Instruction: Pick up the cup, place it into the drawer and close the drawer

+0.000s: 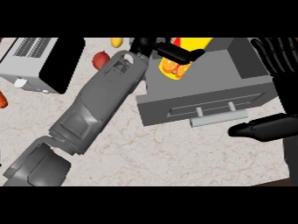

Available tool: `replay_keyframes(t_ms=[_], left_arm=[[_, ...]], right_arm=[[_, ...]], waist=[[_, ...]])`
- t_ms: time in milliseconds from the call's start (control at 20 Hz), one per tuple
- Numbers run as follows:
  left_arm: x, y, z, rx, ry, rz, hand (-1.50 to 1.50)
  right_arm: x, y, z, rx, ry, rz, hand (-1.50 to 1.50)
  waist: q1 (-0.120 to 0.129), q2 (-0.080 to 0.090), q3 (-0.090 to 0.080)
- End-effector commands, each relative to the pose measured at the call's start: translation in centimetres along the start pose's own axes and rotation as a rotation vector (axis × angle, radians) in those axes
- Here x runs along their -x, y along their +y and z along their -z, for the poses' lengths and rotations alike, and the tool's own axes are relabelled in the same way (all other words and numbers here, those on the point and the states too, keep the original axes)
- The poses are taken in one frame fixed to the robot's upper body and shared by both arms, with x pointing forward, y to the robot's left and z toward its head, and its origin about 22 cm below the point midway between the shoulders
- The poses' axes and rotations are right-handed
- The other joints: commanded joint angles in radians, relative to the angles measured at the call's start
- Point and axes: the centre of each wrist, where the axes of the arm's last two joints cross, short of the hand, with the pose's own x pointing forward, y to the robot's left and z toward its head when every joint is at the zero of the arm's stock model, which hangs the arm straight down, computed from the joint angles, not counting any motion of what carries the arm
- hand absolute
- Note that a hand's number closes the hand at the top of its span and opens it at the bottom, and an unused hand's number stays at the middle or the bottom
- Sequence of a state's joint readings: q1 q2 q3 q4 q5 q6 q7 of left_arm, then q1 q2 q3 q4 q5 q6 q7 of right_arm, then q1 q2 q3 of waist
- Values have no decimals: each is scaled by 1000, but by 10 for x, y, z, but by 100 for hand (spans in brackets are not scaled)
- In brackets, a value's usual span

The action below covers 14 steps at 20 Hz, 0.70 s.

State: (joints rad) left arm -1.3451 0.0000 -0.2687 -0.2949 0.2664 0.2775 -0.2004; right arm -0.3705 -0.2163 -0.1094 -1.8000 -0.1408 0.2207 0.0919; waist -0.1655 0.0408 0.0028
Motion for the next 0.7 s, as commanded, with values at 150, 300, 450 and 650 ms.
replay_keyframes(t_ms=[150,300,450,650], left_arm=[[21,-2,-10,15,-3,-78,-150],[28,-1,-13,-20,-32,-128,-150],[13,-1,-9,-24,-98,-249,-150],[11,0,-9,-48,-193,-344,-150]], right_arm=[[0,13,11,-63,-17,33,-150],[3,25,13,-194,-51,127,-150],[-2,27,17,-329,-72,157,150],[1,45,14,-524,-24,206,150]], waist=[[-48,11,-2],[-59,19,-1],[-51,13,-2],[-32,4,-4]])
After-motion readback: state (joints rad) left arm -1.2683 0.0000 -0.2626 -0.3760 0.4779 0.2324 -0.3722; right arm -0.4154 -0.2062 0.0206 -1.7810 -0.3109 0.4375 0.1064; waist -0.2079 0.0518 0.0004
